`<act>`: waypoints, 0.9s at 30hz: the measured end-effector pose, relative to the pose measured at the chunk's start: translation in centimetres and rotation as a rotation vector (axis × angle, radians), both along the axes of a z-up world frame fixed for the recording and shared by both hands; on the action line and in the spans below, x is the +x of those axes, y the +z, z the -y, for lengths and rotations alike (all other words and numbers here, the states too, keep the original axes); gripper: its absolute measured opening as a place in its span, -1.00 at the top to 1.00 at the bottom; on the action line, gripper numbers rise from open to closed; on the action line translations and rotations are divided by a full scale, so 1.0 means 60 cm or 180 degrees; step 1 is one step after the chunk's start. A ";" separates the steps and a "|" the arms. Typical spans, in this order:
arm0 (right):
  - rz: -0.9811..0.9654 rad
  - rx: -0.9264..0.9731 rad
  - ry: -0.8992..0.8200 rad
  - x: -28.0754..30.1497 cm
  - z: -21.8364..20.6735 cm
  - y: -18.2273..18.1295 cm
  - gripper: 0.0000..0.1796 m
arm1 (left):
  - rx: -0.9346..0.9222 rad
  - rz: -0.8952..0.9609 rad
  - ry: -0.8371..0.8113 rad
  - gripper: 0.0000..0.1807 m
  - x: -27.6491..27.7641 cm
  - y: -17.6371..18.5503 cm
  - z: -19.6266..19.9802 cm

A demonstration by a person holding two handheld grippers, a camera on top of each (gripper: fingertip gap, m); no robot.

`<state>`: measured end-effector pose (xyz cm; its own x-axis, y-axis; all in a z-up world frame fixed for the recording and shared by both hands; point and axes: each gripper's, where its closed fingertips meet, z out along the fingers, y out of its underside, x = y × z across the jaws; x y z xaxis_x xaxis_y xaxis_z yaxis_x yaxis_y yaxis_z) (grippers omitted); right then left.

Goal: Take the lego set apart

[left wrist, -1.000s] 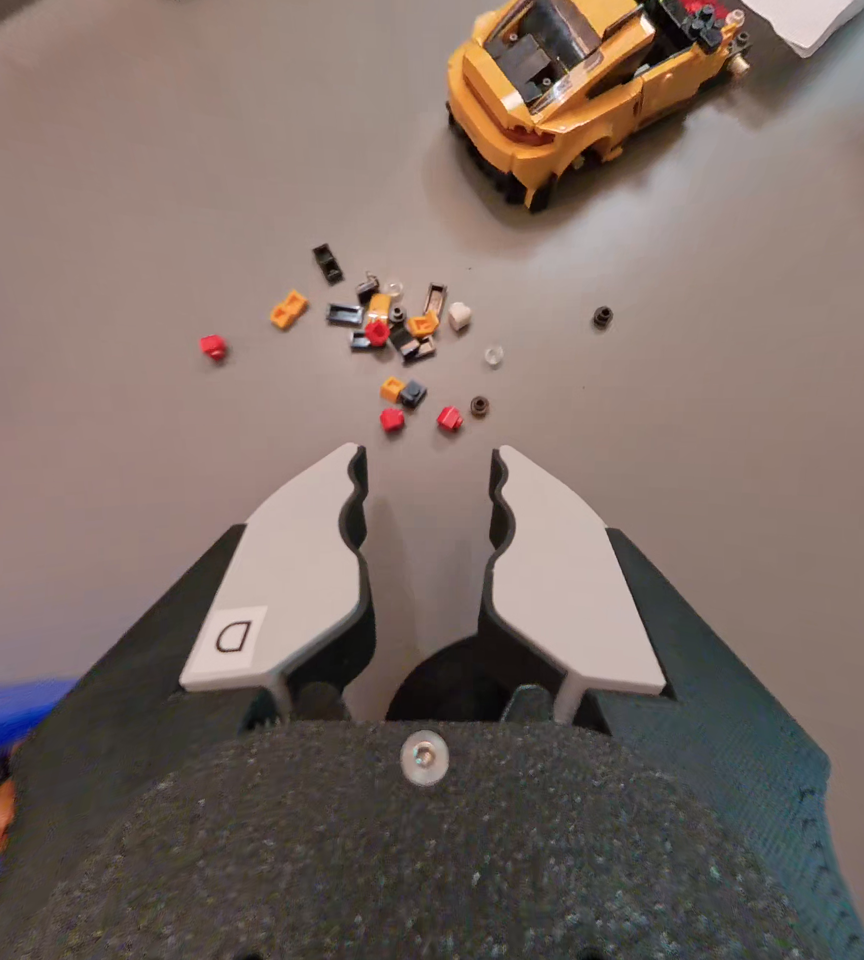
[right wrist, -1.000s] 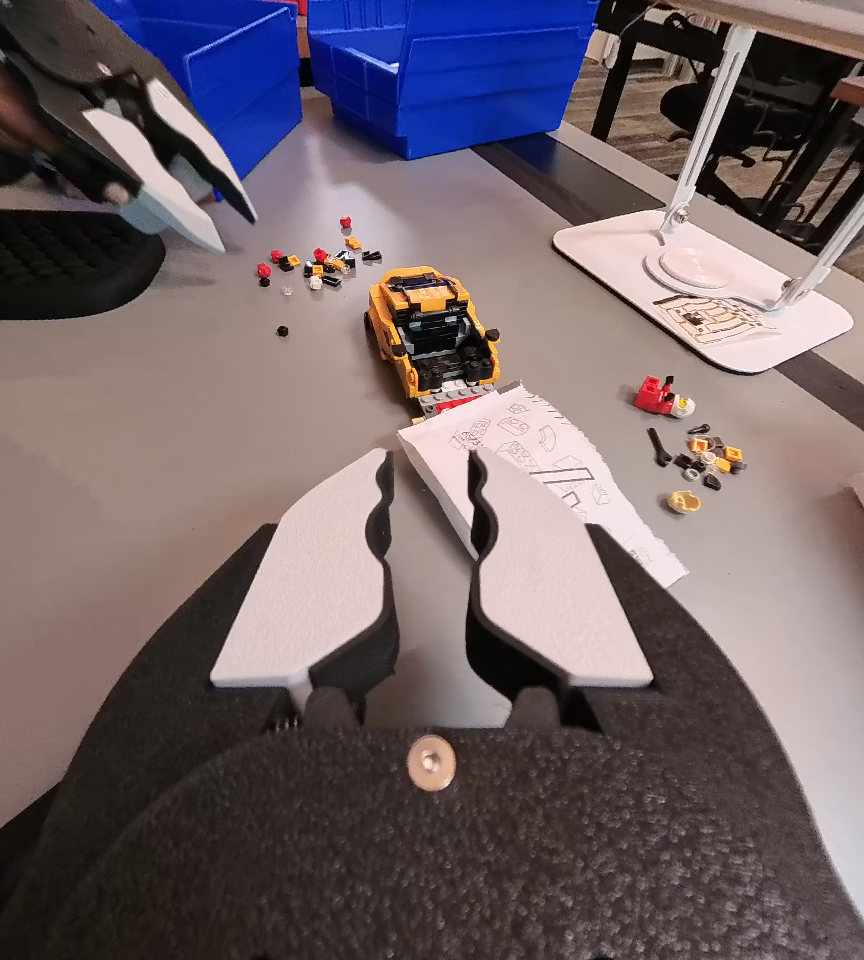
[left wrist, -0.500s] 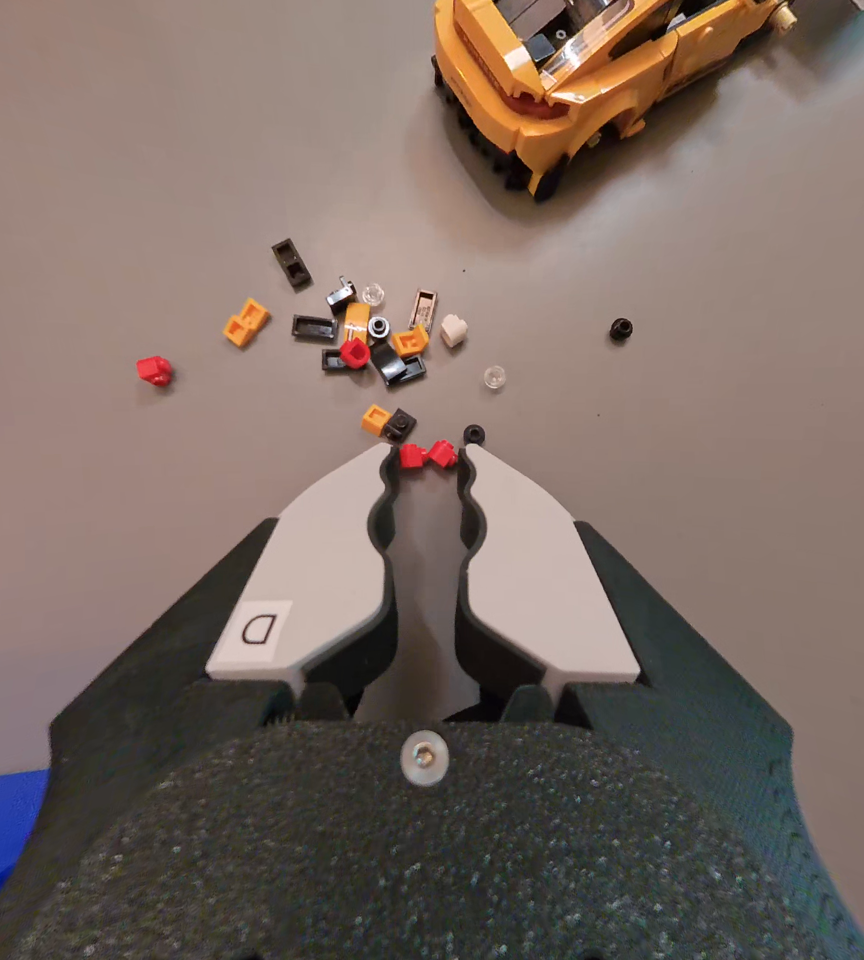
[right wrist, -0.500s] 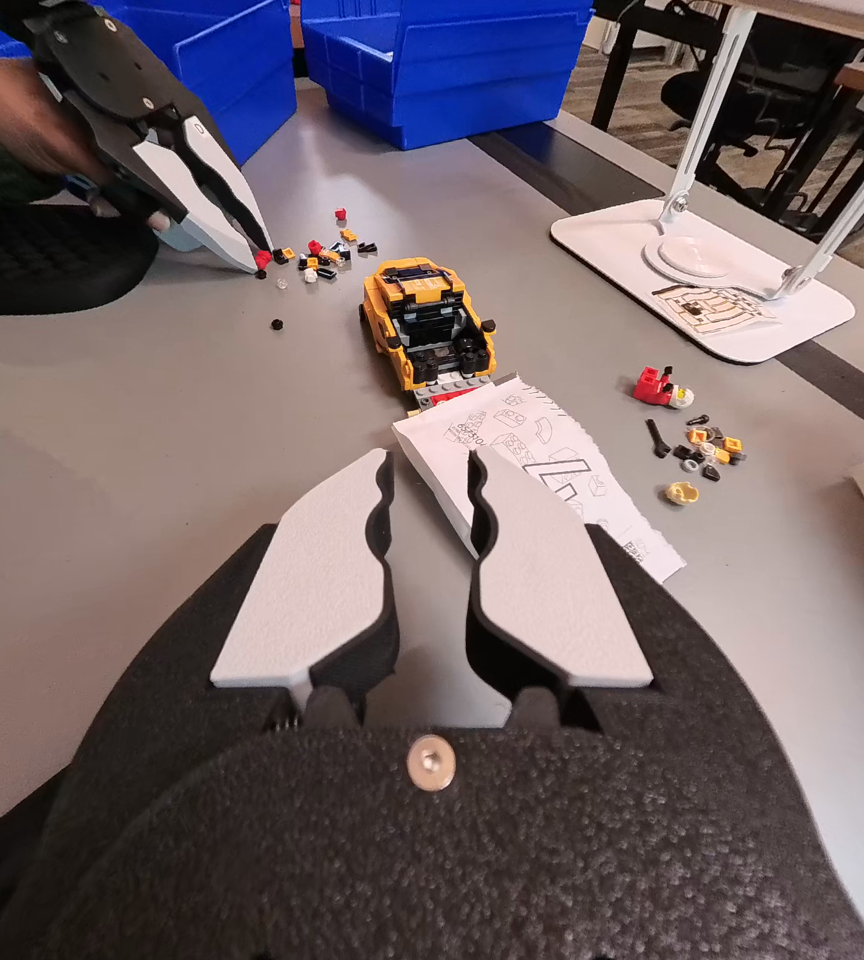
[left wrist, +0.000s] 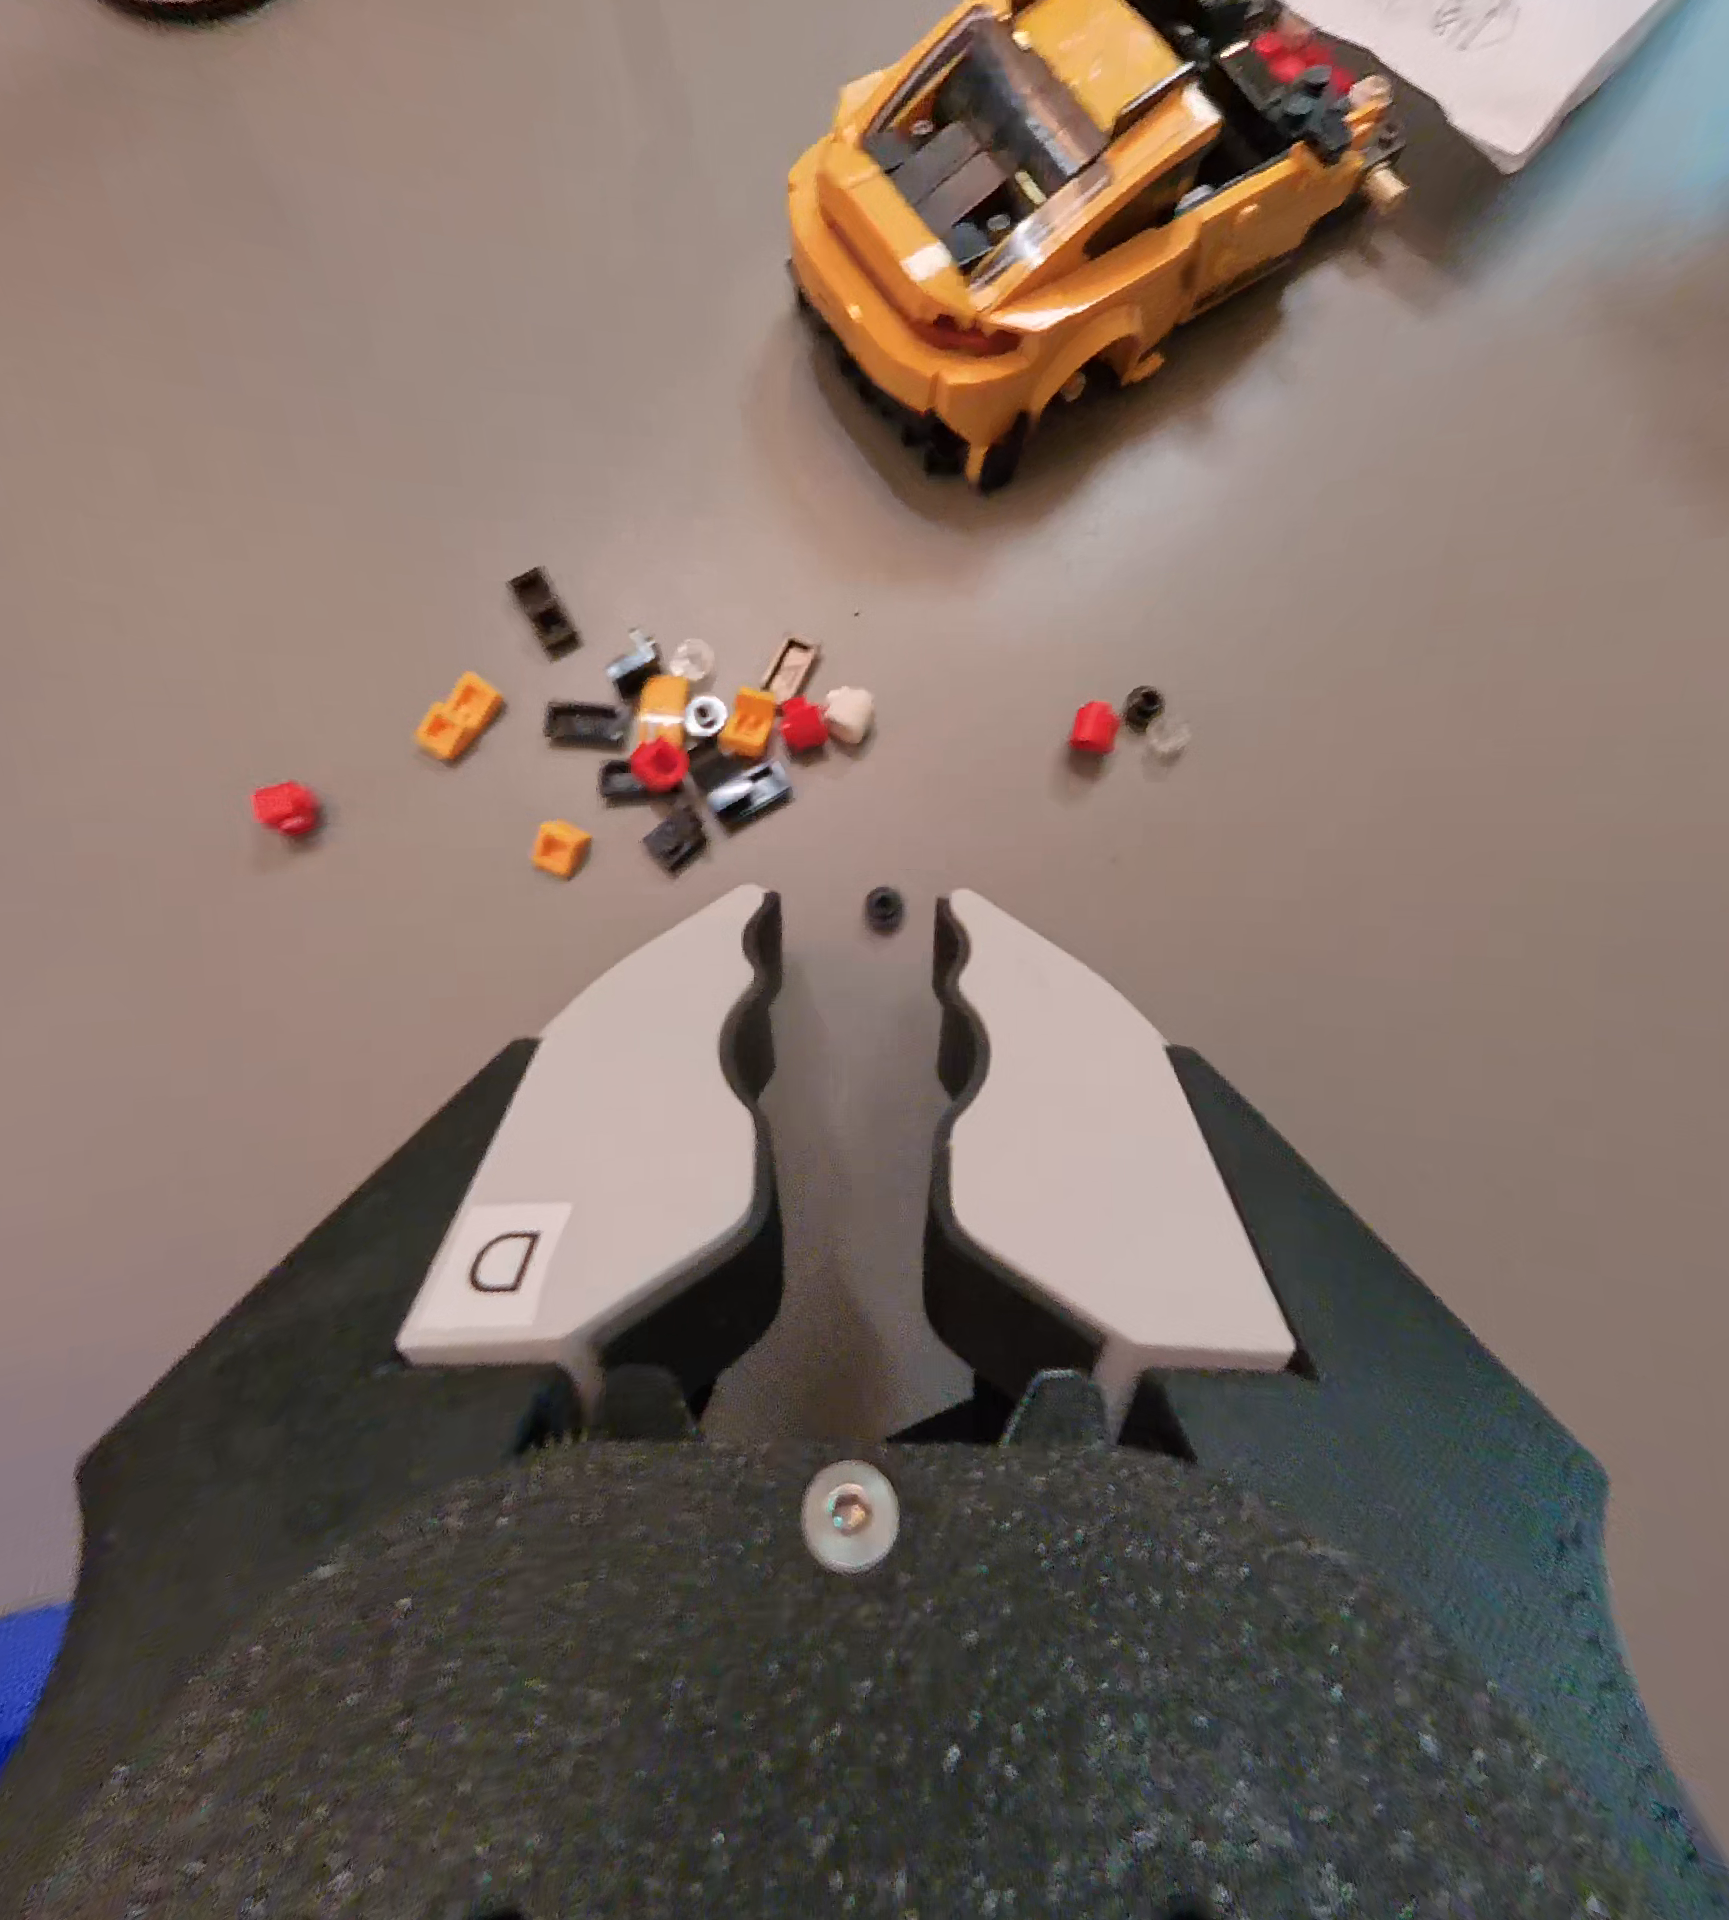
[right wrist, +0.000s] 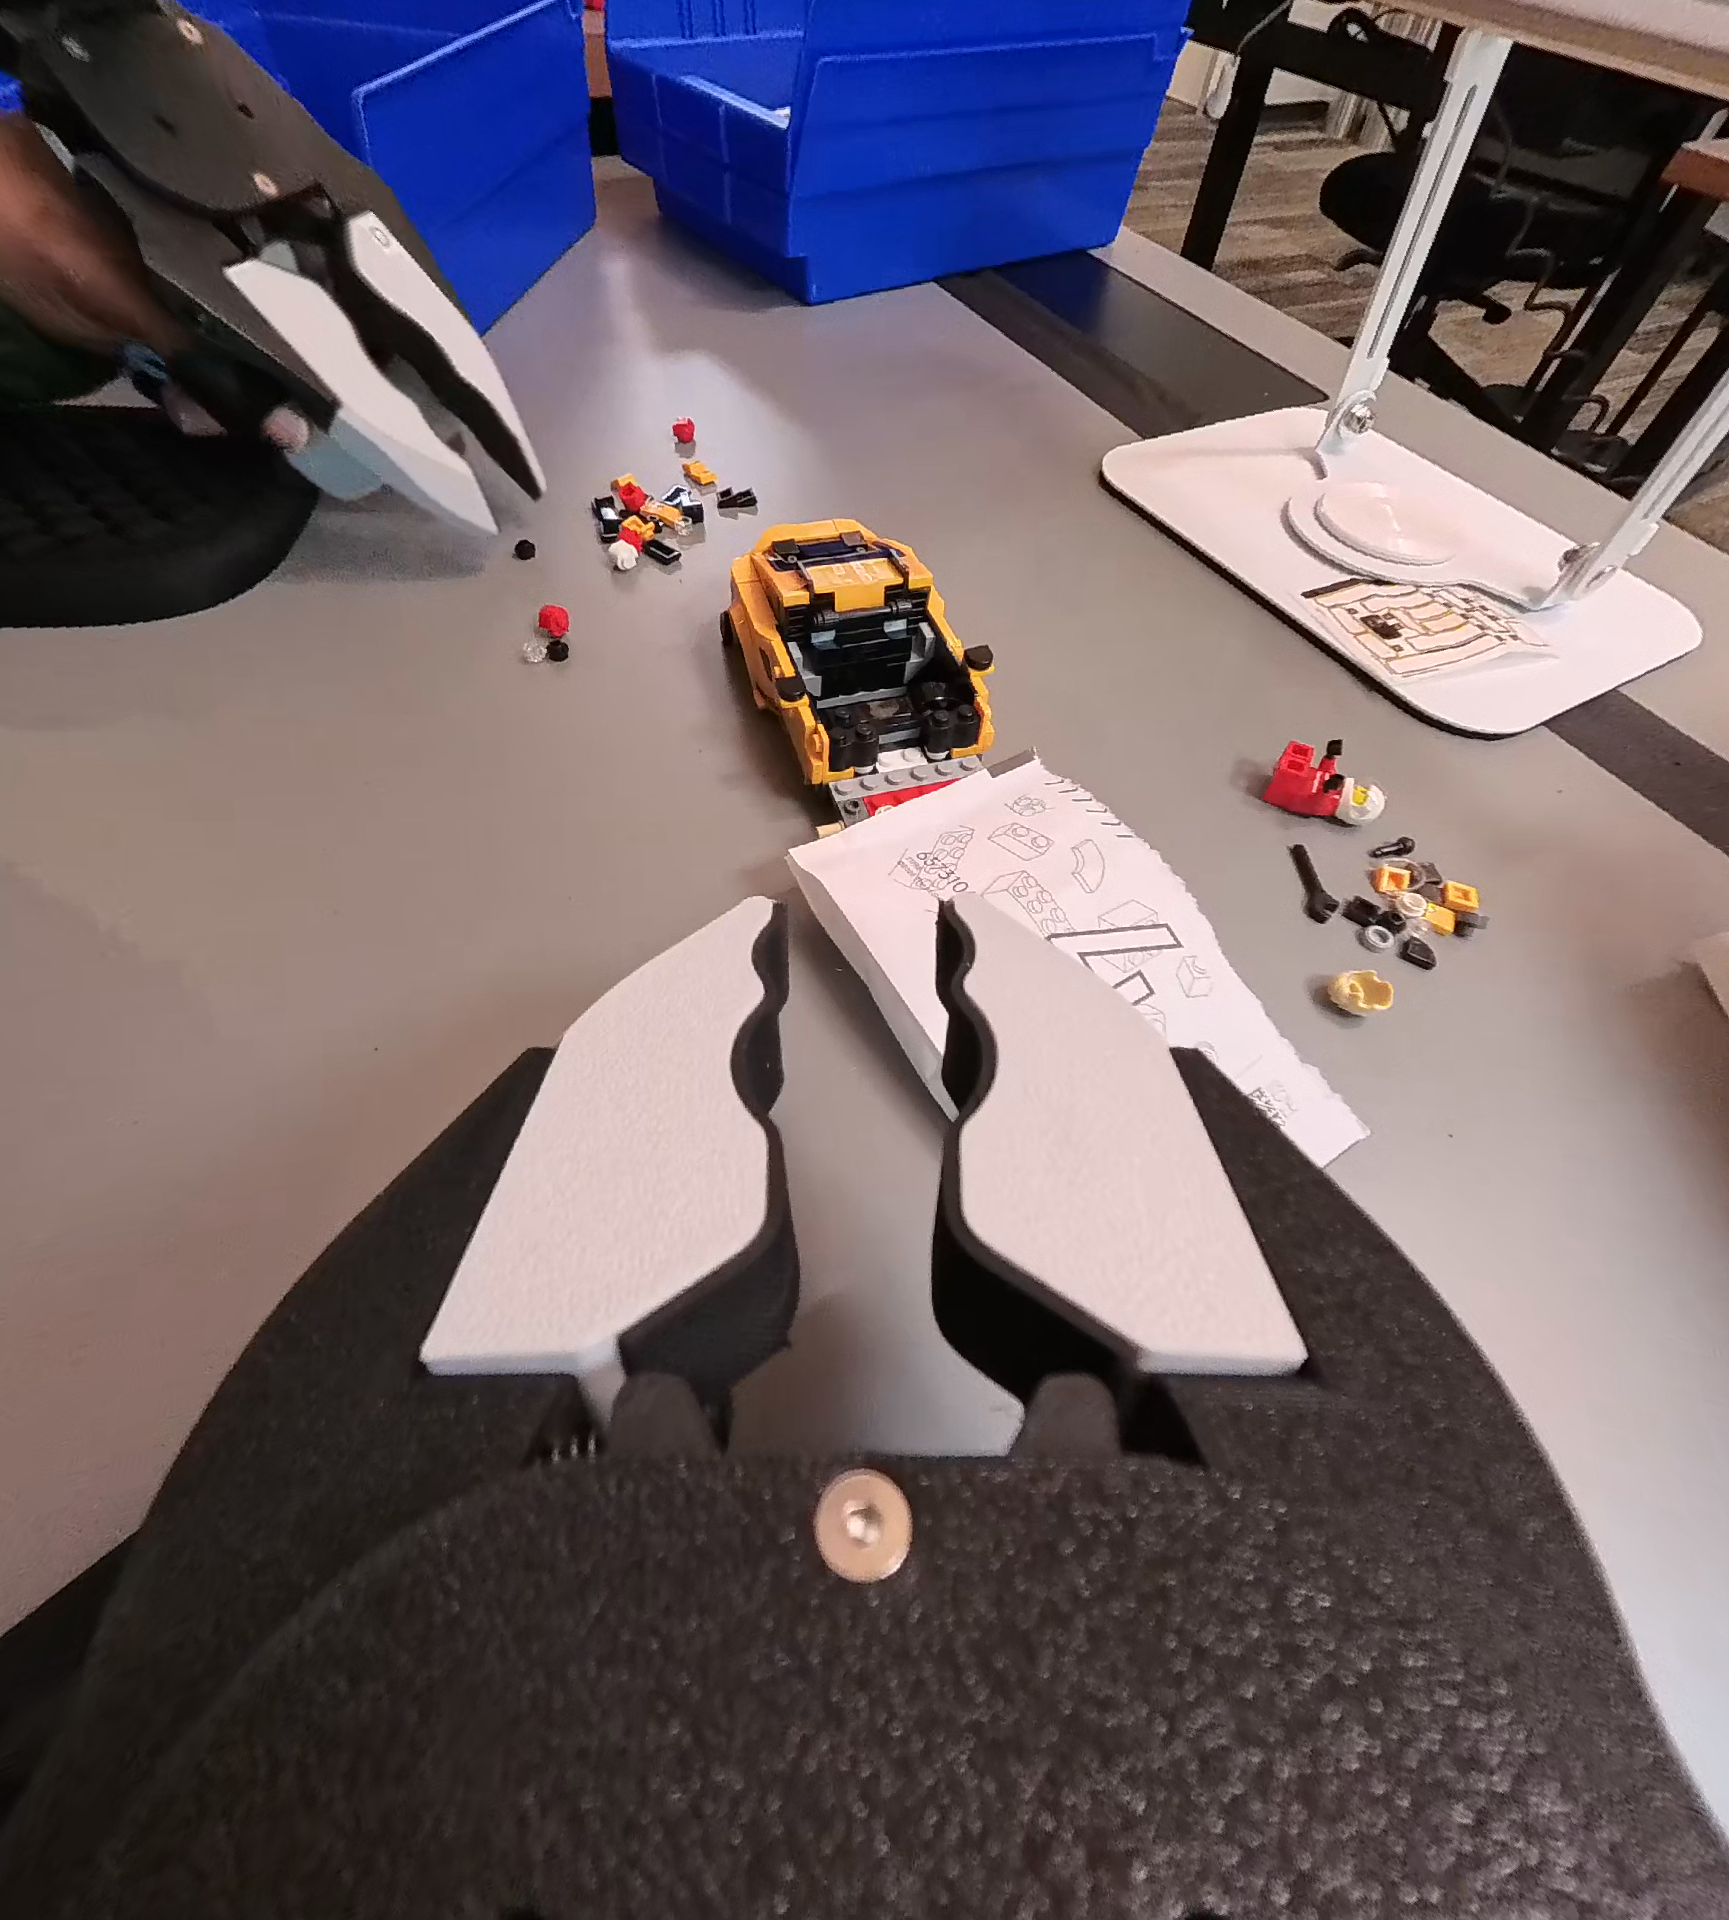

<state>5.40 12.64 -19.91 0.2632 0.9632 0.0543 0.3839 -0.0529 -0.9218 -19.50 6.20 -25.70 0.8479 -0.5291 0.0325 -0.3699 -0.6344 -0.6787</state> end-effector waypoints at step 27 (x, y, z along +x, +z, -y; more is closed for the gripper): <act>0.0016 0.0006 0.0030 -0.002 0.004 -0.001 0.70 | 0.0367 -0.0742 0.1767 0.72 -0.279 0.120 0.076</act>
<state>5.27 12.42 -19.96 0.2538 0.9655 0.0576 0.3892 -0.0474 -0.9199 -36.26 1.61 -18.50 0.9759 0.0047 -0.2183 -0.1522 -0.7022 -0.6955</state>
